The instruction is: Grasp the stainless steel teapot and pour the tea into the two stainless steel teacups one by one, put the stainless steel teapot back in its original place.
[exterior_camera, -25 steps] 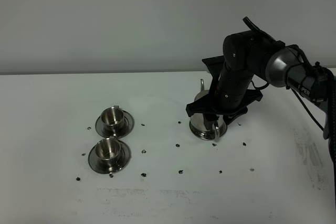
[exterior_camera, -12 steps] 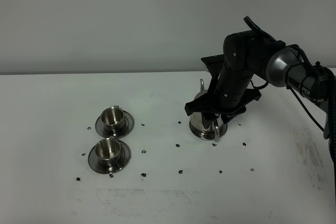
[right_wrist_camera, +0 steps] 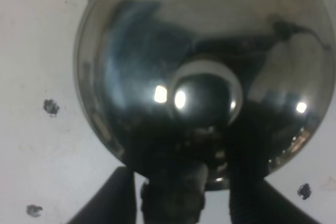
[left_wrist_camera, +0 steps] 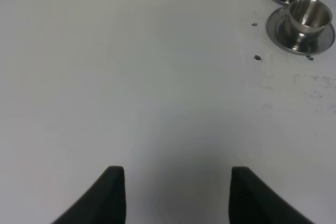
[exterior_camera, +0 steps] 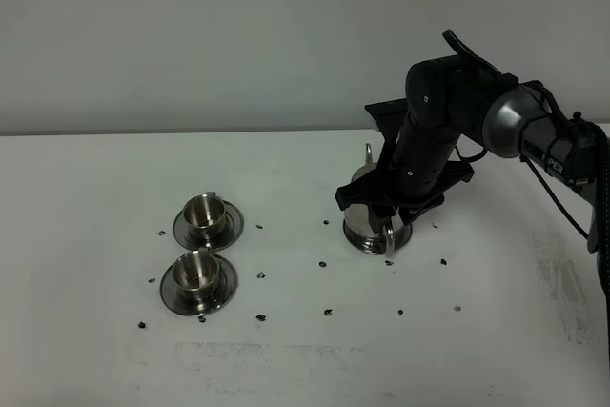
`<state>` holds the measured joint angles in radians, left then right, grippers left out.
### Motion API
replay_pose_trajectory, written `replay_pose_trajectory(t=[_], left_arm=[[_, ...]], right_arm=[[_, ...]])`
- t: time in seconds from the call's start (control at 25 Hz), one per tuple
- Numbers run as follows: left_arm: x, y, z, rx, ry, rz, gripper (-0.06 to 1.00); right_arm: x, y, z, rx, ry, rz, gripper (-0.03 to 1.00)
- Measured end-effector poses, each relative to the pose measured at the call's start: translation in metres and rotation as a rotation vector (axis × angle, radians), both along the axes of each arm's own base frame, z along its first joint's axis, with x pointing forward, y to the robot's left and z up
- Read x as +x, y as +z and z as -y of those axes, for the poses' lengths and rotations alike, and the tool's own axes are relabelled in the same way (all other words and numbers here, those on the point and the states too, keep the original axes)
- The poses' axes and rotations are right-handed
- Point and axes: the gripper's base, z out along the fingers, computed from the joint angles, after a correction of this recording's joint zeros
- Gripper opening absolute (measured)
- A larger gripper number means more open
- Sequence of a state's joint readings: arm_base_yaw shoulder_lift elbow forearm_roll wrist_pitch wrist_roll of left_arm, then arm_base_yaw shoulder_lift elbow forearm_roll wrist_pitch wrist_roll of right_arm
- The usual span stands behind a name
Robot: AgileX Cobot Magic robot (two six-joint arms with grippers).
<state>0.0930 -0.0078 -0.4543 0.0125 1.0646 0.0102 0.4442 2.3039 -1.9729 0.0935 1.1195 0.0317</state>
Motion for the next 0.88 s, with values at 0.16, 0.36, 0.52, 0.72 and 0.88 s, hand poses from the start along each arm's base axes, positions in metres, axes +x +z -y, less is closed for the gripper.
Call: replay_pose_trajectory(t=[0.16,0.36,0.52,0.72,0.88], left_arm=[[0.0,0.0,0.0,0.0,0.0,0.0,0.46],[0.0,0.0,0.0,0.0,0.0,0.0,0.46],[0.0,0.0,0.0,0.0,0.0,0.0,0.46],[0.0,0.0,0.0,0.0,0.0,0.0,0.46],[0.0,0.0,0.0,0.0,0.0,0.0,0.46]], right_arm=[[0.0001,0.0001,-0.0002,0.003,-0.001,0.002,0.28],[0.0008,0.0002,-0.0005,0.006,-0.001,0.009,0.2],[0.0012,0.0003,-0.0007,0.008,-0.002,0.013,0.2],[0.0015,0.0003,-0.0002,0.002,0.0,0.017,0.2],[0.0004,-0.0001,0.0008,-0.01,0.003,0.005,0.2]])
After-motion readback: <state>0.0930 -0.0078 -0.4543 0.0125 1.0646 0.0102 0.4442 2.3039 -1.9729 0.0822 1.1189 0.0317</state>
